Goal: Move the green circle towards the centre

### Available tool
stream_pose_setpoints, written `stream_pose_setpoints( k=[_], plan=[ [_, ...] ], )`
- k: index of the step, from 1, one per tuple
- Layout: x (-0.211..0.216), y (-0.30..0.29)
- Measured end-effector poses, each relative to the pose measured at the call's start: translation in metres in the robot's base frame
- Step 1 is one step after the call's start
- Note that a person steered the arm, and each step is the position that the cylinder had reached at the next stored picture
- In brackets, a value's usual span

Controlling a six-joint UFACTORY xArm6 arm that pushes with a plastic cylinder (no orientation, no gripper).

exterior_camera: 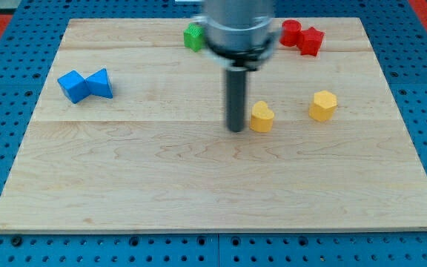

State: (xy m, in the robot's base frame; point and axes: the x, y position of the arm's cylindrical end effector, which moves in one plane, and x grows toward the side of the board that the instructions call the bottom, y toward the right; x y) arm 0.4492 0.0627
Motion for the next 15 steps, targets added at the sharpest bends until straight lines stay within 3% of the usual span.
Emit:
stream_pose_setpoints(
  k=[1,4,7,10,12,13,14,15],
  plan=[
    [-0.009,0.037],
    [-0.011,-0.057],
    [-0.012,-0.076],
    [-0.138,-0.073],
    [-0.202,-0.001],
    [-0.247,-0.02],
    [-0.252,-0.063],
    [-0.218,-0.09]
  ],
)
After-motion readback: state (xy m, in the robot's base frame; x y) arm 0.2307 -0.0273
